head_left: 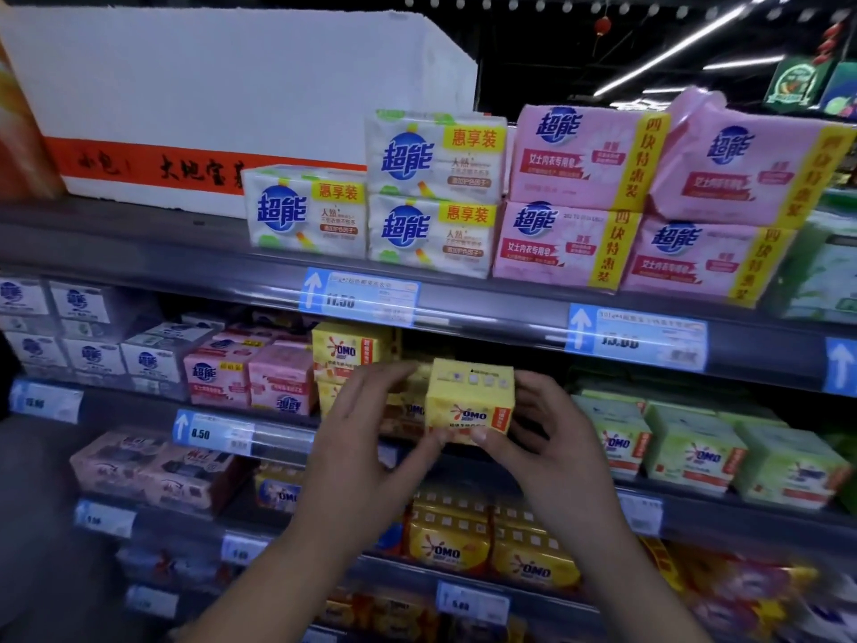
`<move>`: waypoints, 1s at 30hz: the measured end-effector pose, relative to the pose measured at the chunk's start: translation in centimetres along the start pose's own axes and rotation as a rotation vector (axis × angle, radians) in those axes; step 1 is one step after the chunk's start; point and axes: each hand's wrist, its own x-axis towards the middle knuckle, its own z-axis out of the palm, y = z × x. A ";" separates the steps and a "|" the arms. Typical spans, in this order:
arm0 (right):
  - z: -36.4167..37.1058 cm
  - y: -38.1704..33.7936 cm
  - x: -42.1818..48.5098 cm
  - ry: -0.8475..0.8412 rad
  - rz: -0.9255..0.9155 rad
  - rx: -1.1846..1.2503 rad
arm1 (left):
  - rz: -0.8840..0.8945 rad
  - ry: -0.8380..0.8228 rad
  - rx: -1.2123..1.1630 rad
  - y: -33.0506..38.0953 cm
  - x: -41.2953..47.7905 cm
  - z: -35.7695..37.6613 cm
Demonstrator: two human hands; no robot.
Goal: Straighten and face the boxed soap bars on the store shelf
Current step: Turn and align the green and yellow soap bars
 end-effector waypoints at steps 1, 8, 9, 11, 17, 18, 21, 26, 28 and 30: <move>-0.3 0.0 -0.6 -0.025 0.007 0.010 | -0.029 -0.046 -0.079 0.3 -0.1 0.4; -2.4 0.8 -2.6 -0.128 0.006 0.081 | -0.128 -0.140 -0.464 1.0 -0.6 1.9; -2.7 0.9 -2.8 -0.133 0.001 0.083 | -0.115 -0.139 -0.480 1.3 -0.8 2.0; -3.2 1.0 -2.9 -0.139 -0.016 0.092 | -0.091 -0.156 -0.511 1.8 -1.1 2.5; -4.3 0.9 -3.3 -0.193 0.067 0.209 | -0.205 -0.077 -0.496 3.1 -1.7 2.5; -4.4 0.9 -3.5 -0.207 0.109 0.247 | -0.231 -0.052 -0.494 3.2 -1.7 2.4; -4.0 1.0 -3.9 -0.166 0.243 0.391 | -0.250 -0.043 -0.547 3.8 -1.6 2.2; -3.3 1.2 -3.8 -0.067 0.432 0.598 | -0.316 -0.033 -0.598 4.0 -1.6 1.9; -3.2 1.1 -3.6 -0.069 0.447 0.599 | -0.327 -0.023 -0.591 3.9 -1.5 1.8; -3.1 0.8 -3.5 -0.067 0.440 0.579 | -0.343 -0.017 -0.593 3.7 -1.4 1.7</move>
